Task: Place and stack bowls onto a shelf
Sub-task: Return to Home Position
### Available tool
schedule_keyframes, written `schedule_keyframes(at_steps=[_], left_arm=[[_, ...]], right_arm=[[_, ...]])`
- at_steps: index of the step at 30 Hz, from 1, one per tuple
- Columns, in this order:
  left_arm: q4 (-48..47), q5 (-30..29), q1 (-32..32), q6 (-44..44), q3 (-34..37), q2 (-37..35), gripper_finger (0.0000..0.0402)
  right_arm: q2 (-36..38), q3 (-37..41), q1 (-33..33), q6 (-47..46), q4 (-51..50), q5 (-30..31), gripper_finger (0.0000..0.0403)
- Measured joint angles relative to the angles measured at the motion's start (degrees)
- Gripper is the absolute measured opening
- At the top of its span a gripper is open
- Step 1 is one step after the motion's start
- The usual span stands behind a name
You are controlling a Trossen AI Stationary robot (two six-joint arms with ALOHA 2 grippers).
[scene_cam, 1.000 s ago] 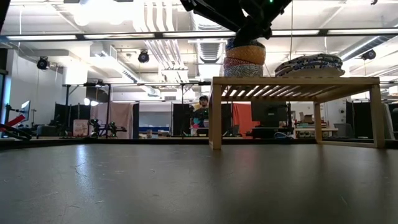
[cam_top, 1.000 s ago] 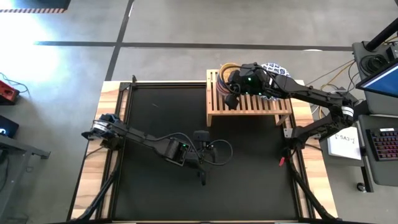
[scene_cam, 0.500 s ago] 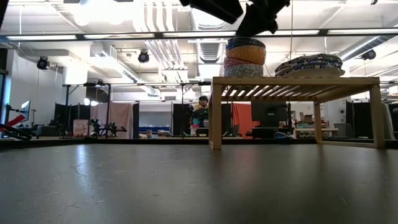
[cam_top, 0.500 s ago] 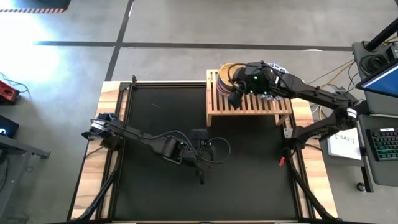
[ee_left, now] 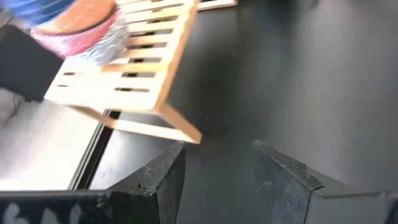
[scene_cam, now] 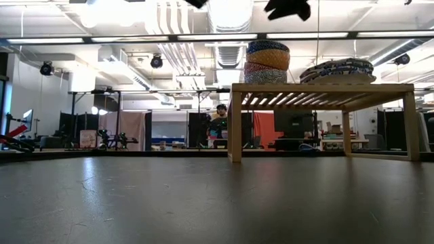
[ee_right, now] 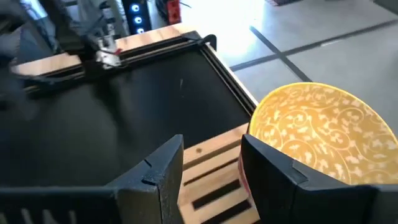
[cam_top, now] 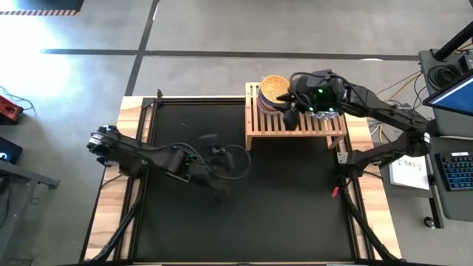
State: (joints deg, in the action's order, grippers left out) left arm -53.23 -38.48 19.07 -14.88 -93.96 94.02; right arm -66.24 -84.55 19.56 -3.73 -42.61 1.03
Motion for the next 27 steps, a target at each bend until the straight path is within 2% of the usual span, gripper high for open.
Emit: schedule_keyframes(at_steps=[8, 12, 17, 22, 27], left_arm=[[2.0, -2.7, 0.0, -7.2, 14.6, -14.3, 0.0159], [9.3, -4.2, 0.0, -9.2, 24.3, -22.6, 0.0159], [19.7, -4.2, 0.0, -8.5, 34.5, -30.9, 0.0159], [23.2, -4.5, 0.0, -8.3, 39.3, -36.0, 0.0159], [24.0, -4.7, 0.0, -8.1, 40.2, -38.1, 0.0159]], right_arm=[[6.6, 3.1, -4.3, 0.5, -2.0, 0.5, 0.0146], [10.0, 6.9, -6.2, -0.5, -1.2, 0.5, 0.0148], [14.6, 15.3, -8.3, -2.2, 2.6, 0.6, 0.0145], [20.2, 25.5, -10.7, -4.0, 10.1, 0.6, 0.0144], [25.8, 36.0, -13.2, -4.8, 19.9, 0.6, 0.0141]])
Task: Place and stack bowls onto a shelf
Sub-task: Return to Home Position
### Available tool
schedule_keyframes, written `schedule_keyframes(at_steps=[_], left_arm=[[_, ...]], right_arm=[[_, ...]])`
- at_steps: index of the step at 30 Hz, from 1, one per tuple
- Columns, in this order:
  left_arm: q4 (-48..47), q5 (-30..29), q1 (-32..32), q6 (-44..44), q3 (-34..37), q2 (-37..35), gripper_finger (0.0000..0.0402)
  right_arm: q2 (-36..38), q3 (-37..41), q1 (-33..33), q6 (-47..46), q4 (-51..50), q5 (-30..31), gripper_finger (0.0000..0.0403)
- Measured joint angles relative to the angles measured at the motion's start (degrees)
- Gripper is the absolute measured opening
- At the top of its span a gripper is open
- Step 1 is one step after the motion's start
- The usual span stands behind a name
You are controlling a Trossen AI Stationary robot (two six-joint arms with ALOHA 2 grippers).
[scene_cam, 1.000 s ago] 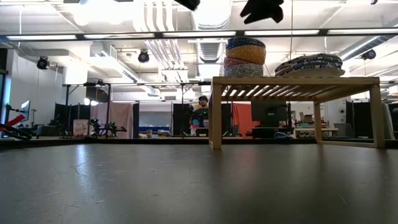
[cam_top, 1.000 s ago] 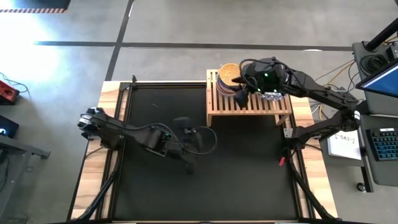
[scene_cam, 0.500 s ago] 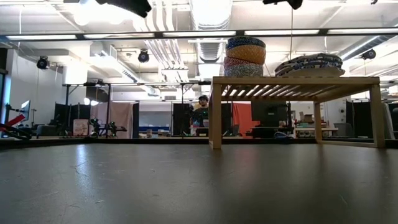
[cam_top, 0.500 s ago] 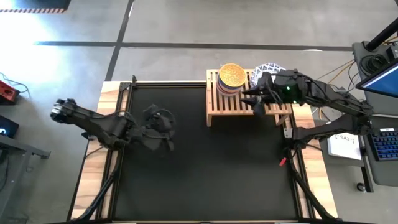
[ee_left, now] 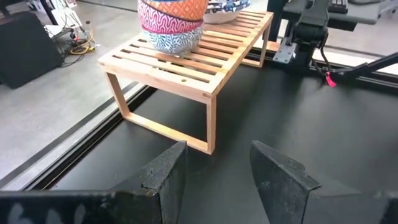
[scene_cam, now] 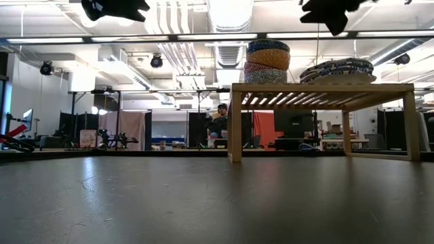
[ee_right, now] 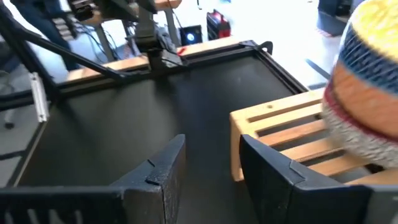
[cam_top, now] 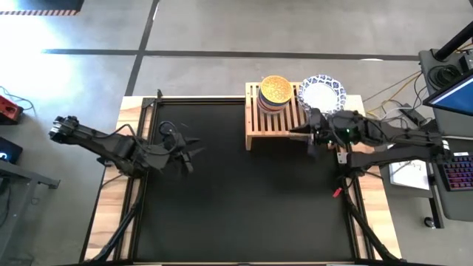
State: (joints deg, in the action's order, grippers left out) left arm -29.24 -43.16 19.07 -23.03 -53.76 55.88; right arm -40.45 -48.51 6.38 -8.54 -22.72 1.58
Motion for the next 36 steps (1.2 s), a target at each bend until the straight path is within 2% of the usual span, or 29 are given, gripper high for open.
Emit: schedule_keyframes(at_steps=[7, 14, 23, 36], left_arm=[[0.1, 0.0, 0.0, 0.0, 0.0, -0.5, 0.0159], [0.1, 0.0, 0.0, 0.0, 0.0, -0.5, 0.0159], [-0.1, -1.8, 0.0, 1.0, 0.0, -0.5, 0.0159], [-0.1, -2.5, 0.0, 1.3, 0.0, -0.5, 0.0159]], right_arm=[[5.4, 12.5, -3.3, -3.2, 11.6, 0.0, 0.014], [8.3, 21.8, -5.4, -3.8, 20.4, 0.0, 0.0141], [9.9, 32.6, -8.3, -5.1, 33.9, 0.0, 0.0141], [10.4, 47.6, -8.4, -7.6, 55.7, 1.5, 0.0141]])
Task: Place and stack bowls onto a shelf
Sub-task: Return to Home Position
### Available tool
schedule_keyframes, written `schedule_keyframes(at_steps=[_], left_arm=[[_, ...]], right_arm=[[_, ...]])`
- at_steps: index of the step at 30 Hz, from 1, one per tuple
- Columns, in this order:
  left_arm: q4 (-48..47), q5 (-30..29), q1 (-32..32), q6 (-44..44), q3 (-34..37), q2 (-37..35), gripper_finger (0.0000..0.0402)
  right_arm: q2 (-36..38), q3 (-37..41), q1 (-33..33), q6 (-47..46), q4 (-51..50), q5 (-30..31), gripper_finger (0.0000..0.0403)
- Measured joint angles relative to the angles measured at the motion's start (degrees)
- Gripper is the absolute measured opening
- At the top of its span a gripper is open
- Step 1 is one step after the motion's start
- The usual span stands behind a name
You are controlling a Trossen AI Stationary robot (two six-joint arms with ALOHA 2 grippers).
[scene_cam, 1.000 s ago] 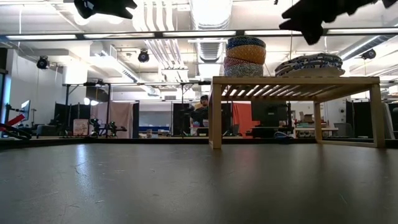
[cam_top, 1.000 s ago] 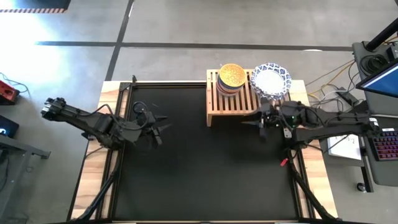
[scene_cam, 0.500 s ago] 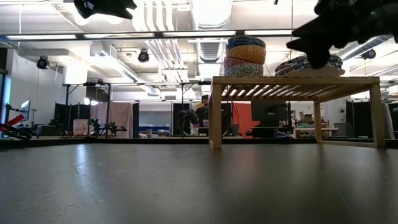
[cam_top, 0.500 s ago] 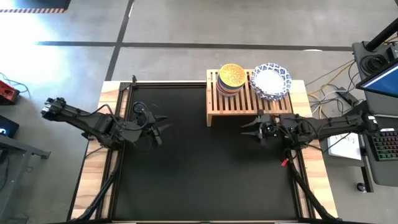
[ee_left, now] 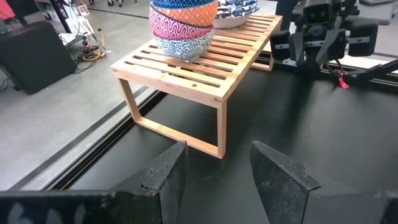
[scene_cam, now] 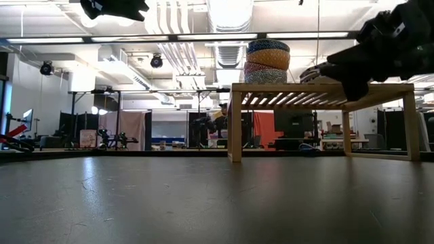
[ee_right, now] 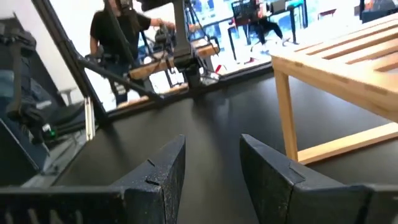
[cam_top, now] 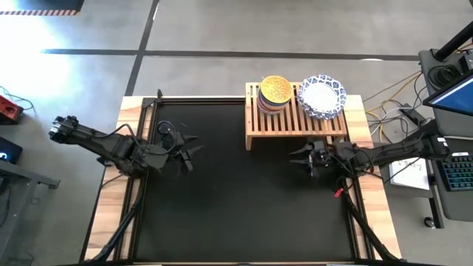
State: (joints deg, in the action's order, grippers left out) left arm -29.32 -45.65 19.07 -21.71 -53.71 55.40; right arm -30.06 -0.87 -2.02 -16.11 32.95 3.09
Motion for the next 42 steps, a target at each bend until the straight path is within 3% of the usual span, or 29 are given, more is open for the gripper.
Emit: schedule_keyframes(at_steps=[9, 28, 42], left_arm=[[0.0, 0.0, 0.0, 0.0, 0.7, 0.0, 0.0159], [0.1, -0.3, 0.0, 0.4, 0.7, 0.0, 0.0159], [0.0, -0.3, 0.0, 1.7, 0.6, 0.0, 0.0159]], right_arm=[[0.0, 0.1, 0.0, 5.5, 0.5, 0.2, 0.0141], [0.0, 0.2, 0.0, 6.1, 0.2, 0.0, 0.0141], [14.5, 0.2, 0.0, 6.1, -0.1, -0.1, 0.0141]])
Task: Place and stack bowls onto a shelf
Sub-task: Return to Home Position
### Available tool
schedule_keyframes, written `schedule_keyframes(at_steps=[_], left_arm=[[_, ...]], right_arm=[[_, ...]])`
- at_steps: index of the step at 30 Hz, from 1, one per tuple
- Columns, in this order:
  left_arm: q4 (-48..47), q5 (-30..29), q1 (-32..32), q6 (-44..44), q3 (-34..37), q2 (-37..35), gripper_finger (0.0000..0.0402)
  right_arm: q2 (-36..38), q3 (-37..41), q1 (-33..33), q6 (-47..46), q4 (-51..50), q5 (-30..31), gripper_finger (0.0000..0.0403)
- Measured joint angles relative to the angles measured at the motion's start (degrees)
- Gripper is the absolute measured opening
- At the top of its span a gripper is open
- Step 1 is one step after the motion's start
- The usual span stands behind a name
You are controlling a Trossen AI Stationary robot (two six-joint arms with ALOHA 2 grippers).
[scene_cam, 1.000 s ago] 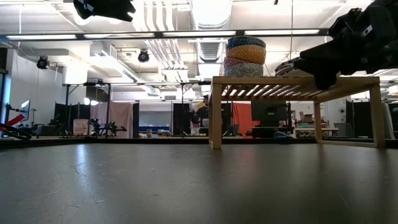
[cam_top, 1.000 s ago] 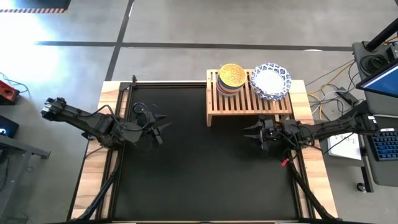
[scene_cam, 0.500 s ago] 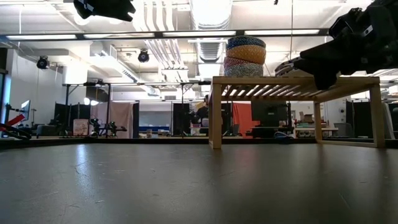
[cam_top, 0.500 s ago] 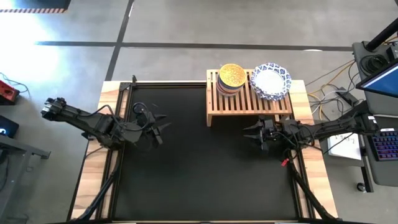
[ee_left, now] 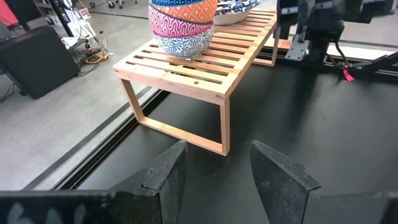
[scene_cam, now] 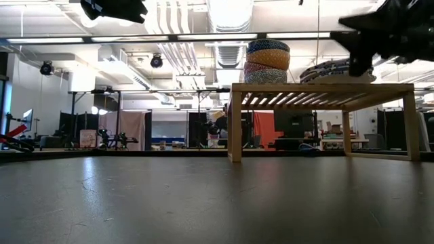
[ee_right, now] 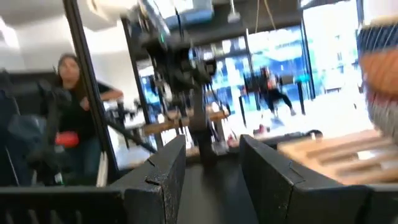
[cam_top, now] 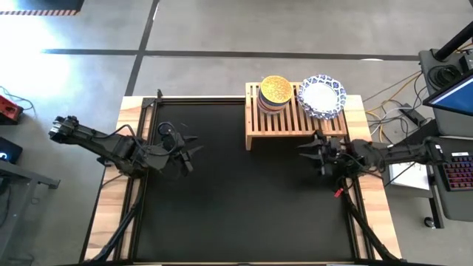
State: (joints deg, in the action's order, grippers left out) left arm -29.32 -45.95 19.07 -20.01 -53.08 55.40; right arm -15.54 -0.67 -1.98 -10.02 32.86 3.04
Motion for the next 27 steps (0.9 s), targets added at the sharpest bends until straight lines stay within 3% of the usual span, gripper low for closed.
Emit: schedule_keyframes(at_steps=[27], left_arm=[[-0.1, 0.0, 0.0, 0.0, 0.0, 0.0, 0.0159]], right_arm=[[15.5, 0.0, 0.0, 0.0, 0.0, 0.0, 0.0141]])
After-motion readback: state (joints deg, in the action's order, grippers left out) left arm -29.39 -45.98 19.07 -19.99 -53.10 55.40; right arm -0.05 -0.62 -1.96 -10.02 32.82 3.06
